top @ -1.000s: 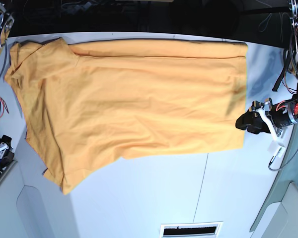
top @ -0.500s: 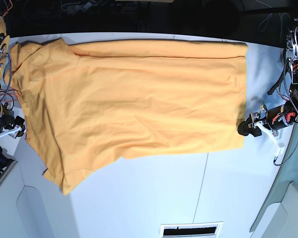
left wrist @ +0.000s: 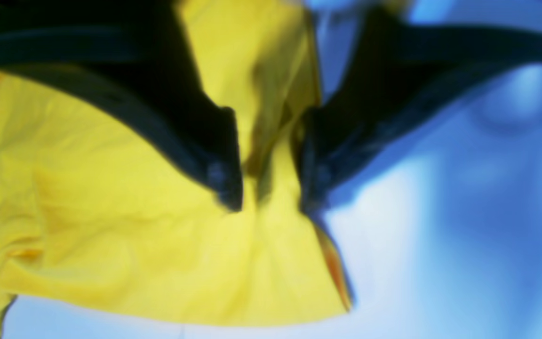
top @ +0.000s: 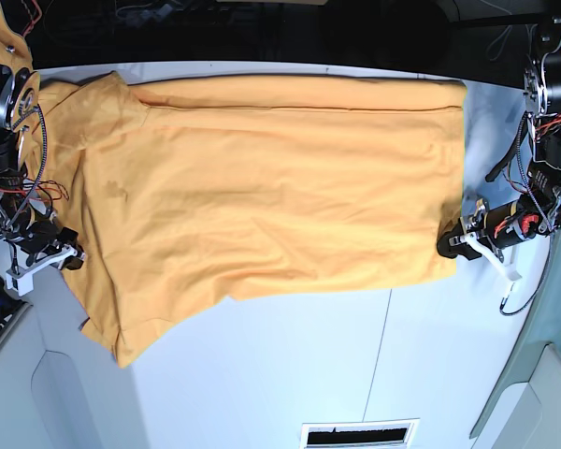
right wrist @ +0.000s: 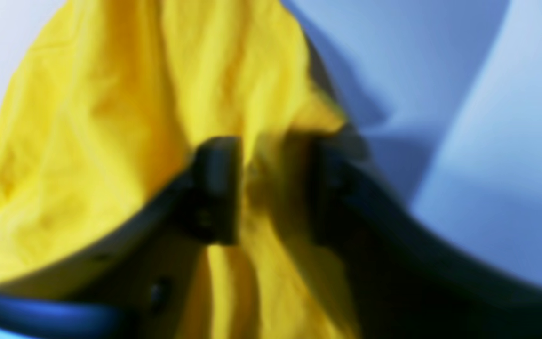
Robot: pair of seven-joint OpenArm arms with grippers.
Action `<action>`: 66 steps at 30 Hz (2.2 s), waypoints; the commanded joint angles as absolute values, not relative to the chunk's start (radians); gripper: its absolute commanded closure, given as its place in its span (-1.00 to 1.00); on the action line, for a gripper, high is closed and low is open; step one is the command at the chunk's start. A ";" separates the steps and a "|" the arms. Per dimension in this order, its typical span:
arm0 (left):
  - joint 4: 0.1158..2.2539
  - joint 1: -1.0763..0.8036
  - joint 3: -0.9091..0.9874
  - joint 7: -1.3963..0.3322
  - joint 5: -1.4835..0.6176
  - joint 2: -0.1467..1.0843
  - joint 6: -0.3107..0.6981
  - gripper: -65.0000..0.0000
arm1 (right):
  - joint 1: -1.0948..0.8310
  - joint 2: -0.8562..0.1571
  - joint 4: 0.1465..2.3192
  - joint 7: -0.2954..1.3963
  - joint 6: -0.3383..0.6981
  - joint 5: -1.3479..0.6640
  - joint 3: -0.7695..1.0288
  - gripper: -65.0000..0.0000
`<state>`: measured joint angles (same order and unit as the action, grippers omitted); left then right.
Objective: Layout the t-shirt on the table in an organized manner, then fold the t-shirt properly
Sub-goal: 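Release the shirt and move both grippers to its opposite edge, then fold the shirt edge over again with both grippers into a long strip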
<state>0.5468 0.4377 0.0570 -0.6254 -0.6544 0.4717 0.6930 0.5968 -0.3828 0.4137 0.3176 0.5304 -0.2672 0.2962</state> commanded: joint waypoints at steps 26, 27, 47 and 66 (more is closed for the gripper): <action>1.073 0.231 0.057 -1.228 -1.216 0.668 0.698 1.00 | 0.192 -0.584 1.063 0.581 0.558 -0.563 0.387 1.00; 1.079 0.213 0.058 -1.228 -1.215 0.668 0.698 1.00 | 0.164 -0.584 1.072 0.580 0.558 -0.567 0.409 1.00; 1.081 0.139 0.059 -1.116 -1.161 0.665 0.698 0.11 | 0.219 -0.573 1.073 0.474 0.519 -0.579 0.511 -0.13; 0.767 0.263 0.058 -0.824 -0.845 0.581 0.698 -0.28 | 0.575 -0.478 0.476 0.216 0.469 -0.324 0.166 -0.13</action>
<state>0.7628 0.2554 0.0570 -0.8078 -0.8536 0.5678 0.7002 0.5423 -0.4648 0.4625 0.2134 0.4603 -0.3168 0.1638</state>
